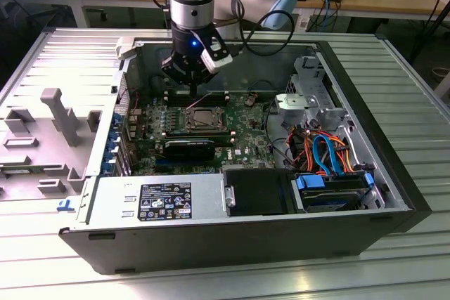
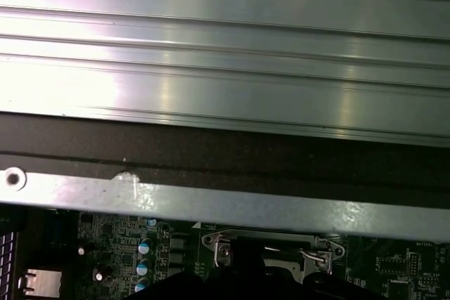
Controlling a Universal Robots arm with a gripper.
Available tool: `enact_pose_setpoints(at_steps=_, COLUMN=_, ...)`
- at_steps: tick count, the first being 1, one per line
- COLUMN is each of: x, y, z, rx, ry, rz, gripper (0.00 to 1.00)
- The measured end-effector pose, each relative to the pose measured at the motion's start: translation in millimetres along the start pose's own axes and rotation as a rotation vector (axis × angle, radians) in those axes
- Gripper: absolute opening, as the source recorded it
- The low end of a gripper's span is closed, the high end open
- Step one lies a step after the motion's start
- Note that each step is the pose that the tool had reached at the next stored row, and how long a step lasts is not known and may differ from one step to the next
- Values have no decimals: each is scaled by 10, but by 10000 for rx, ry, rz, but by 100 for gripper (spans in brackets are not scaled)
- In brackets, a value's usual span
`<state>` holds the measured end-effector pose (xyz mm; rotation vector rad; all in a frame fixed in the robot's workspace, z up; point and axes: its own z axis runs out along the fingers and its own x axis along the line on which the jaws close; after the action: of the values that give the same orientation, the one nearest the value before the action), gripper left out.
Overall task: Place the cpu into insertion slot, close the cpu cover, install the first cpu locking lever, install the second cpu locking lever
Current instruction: 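Install the first cpu locking lever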
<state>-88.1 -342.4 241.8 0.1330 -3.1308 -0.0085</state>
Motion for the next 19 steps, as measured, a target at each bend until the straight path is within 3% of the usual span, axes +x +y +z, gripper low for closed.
enact_pose_setpoints(at_steps=19, x=-13, y=-1, z=40, rx=0, ry=0, rz=-44, gripper=11)
